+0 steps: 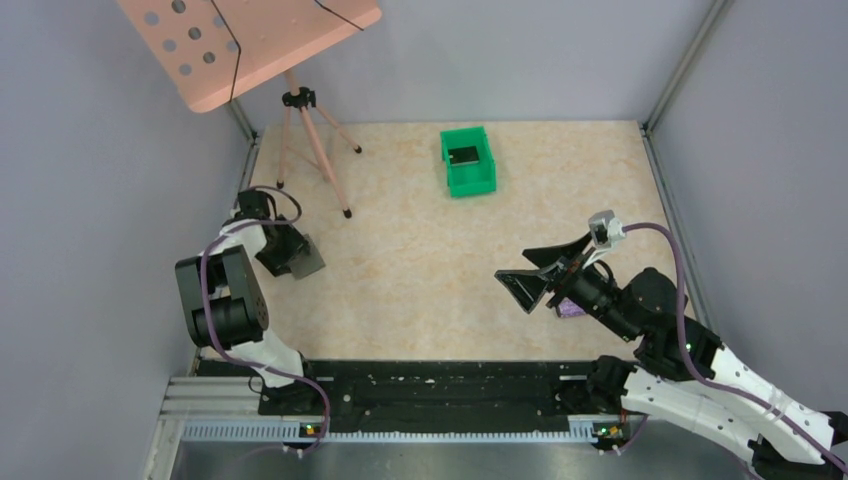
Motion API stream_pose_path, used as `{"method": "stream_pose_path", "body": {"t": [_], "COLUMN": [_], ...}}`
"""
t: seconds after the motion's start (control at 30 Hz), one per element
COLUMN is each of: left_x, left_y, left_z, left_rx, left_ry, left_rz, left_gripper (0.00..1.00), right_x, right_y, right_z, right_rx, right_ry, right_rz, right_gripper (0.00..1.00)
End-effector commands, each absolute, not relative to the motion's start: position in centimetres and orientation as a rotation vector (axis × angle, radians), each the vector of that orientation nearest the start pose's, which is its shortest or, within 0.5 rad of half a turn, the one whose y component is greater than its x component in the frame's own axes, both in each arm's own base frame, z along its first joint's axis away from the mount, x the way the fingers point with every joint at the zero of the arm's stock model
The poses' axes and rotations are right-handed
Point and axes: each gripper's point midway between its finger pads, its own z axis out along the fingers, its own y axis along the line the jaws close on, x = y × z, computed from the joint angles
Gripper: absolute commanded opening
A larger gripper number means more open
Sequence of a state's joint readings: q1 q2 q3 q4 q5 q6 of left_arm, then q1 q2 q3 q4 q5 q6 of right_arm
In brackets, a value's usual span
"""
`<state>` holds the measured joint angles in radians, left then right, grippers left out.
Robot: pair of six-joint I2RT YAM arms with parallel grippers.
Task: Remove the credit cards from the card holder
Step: Move the card holder to the center of the board.
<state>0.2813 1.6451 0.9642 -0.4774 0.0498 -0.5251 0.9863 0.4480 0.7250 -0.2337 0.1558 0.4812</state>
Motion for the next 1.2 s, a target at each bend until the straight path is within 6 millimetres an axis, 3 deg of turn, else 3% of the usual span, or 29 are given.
{"method": "stream_pose_path", "body": {"t": [0.0,0.17,0.3,0.7,0.93,1.07,1.17], "left_x": [32.6,32.0,30.4,25.1,20.6,20.1,20.3], "left_y": [3.7,0.1,-2.7,-18.6,-25.8,-27.7,-27.7], "left_z": [2.6,4.5,4.6,5.1,5.2,6.1,6.8], "left_rx": [-1.039,-0.922,-0.828,-0.381,-0.121,-0.044,-0.023], "left_ry": [2.563,2.56,2.601,2.679,2.729,2.713,2.692], "left_rz": [-0.259,-0.39,-0.407,-0.704,-0.757,-0.784,-0.777], "left_gripper": [0.64,0.56,0.5,0.45,0.54,0.63,0.65], "right_x": [14.7,15.1,15.2,15.5,16.2,16.2,16.1], "right_y": [20.5,20.8,21.4,21.9,21.2,21.6,22.2], "right_z": [33.2,32.4,31.7,28.6,24.9,23.2,22.1], "right_rx": [-0.273,-0.256,-0.25,-0.206,-0.119,-0.073,-0.045], "right_ry": [1.586,1.616,1.628,1.709,1.828,1.88,1.914], "right_rz": [1.027,1.017,1.039,1.042,0.97,0.988,1.015], "right_gripper": [0.97,0.97,0.97,0.95,0.95,0.94,0.91]}}
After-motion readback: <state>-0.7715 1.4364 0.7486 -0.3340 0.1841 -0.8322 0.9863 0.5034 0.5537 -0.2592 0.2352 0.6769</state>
